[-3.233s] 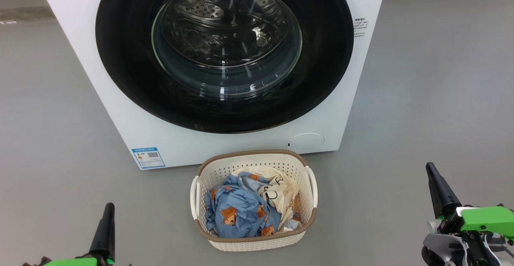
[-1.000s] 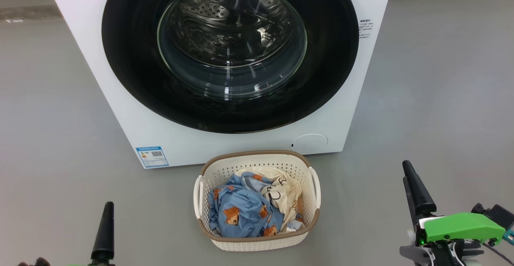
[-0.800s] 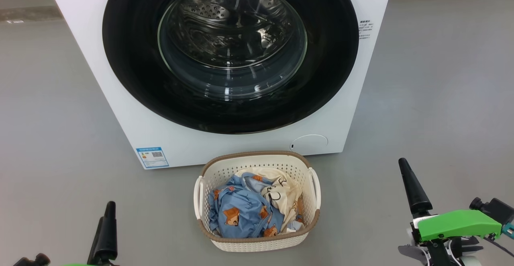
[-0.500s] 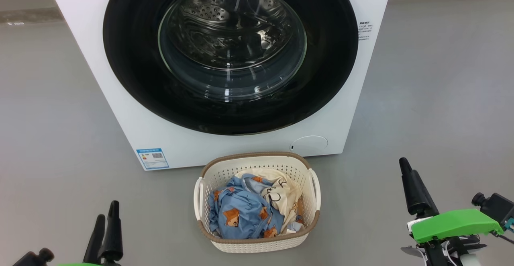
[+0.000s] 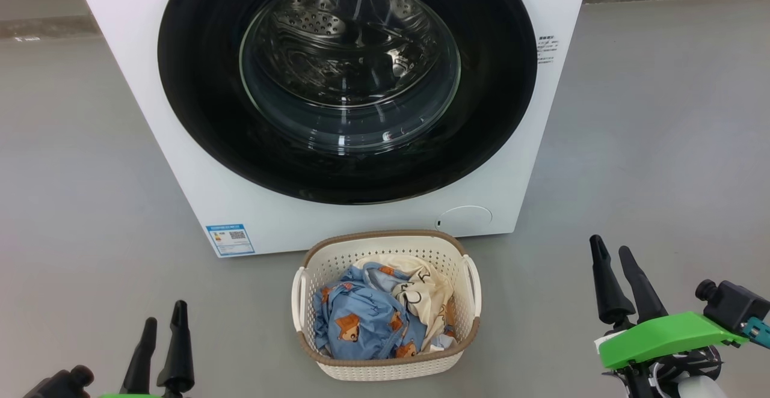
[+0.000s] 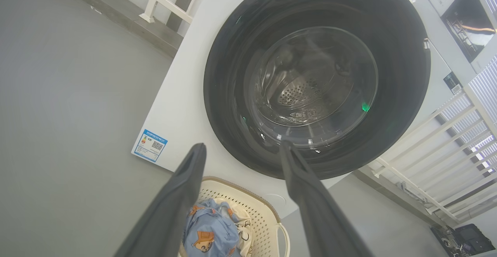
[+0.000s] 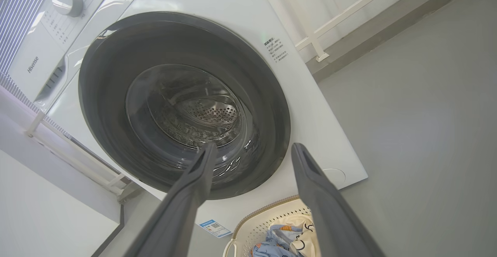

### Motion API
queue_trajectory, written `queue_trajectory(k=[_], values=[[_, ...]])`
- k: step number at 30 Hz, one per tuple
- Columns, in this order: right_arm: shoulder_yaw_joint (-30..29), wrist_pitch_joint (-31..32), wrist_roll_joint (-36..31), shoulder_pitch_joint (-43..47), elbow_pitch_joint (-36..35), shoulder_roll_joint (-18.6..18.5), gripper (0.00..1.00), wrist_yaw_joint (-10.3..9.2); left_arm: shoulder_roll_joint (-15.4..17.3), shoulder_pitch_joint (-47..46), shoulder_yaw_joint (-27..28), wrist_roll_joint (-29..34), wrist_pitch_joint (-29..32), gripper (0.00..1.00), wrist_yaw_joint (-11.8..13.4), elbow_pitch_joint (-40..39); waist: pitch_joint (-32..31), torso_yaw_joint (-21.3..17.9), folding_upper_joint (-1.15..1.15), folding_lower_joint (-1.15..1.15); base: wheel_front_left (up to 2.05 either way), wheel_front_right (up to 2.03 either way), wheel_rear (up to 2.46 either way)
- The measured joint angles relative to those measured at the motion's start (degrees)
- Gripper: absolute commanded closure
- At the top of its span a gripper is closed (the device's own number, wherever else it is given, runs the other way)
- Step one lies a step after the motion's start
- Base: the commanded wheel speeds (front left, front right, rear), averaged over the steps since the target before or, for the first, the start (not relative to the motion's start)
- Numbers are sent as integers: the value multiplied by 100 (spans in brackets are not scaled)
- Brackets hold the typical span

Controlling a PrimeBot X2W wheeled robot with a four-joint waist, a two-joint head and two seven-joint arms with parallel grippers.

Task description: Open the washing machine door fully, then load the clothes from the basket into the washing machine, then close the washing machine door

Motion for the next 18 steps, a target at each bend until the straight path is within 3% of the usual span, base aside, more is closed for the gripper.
queue_trajectory(k=[18], values=[[155,-296,-1122,-69,148,-2,0,1,62,-25,-110,993,-301,0,-1,16,-41,30,0,0,0,0,0]])
